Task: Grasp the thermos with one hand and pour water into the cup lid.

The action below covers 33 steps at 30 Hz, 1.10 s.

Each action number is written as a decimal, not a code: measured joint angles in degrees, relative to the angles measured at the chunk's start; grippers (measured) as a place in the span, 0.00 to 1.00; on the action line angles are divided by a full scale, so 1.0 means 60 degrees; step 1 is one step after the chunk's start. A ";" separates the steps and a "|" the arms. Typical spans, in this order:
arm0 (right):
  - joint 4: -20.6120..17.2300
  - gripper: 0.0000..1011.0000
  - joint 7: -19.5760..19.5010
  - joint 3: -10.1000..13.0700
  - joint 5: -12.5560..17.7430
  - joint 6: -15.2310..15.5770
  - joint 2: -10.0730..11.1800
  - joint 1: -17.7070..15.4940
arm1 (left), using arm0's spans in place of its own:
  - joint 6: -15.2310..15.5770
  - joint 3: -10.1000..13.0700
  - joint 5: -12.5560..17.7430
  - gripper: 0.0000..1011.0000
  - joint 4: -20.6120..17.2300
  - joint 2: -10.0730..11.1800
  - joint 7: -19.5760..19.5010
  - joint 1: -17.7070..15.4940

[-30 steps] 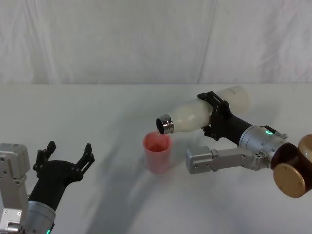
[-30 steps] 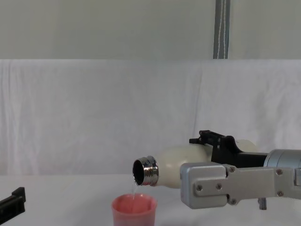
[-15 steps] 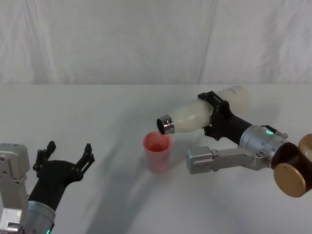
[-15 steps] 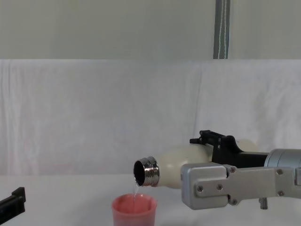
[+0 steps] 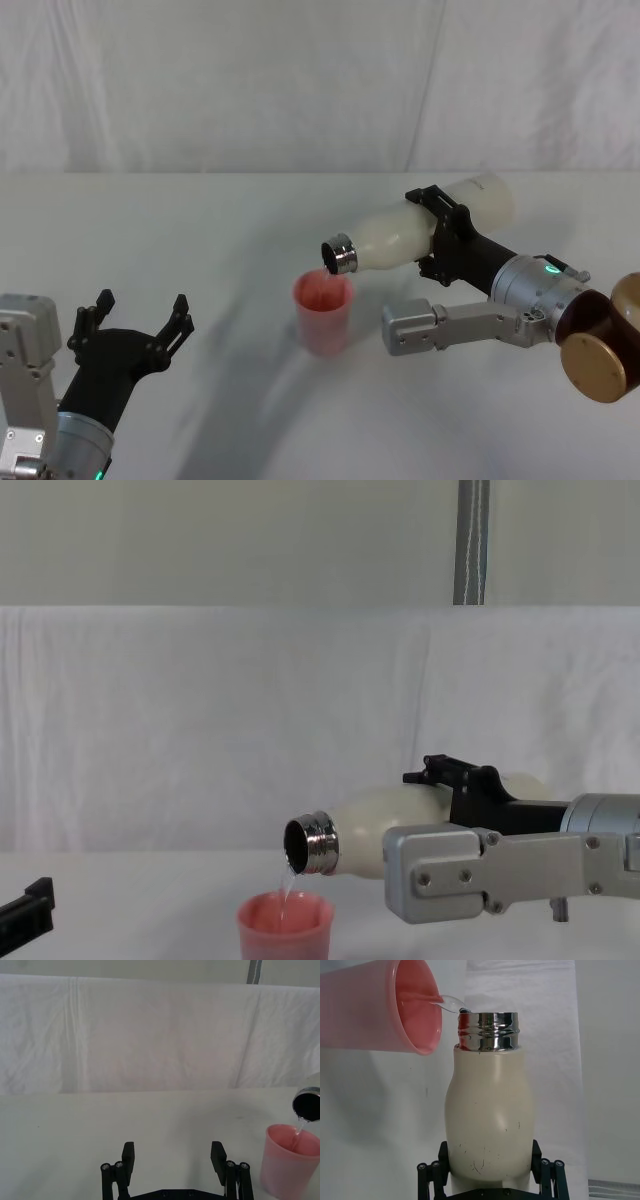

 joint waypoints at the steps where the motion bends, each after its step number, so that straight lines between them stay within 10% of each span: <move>1: 0.0000 0.94 0.0000 0.0001 0.0001 0.0001 0.0001 0.0000 | 0.0000 0.0000 0.0000 0.99 0.0000 0.0000 0.0001 0.0000; 33: 0.0040 0.94 0.0004 0.0007 -0.0002 -0.0008 0.0017 0.0034 | 0.0000 0.0000 0.0000 0.99 0.0000 0.0000 0.0000 0.0000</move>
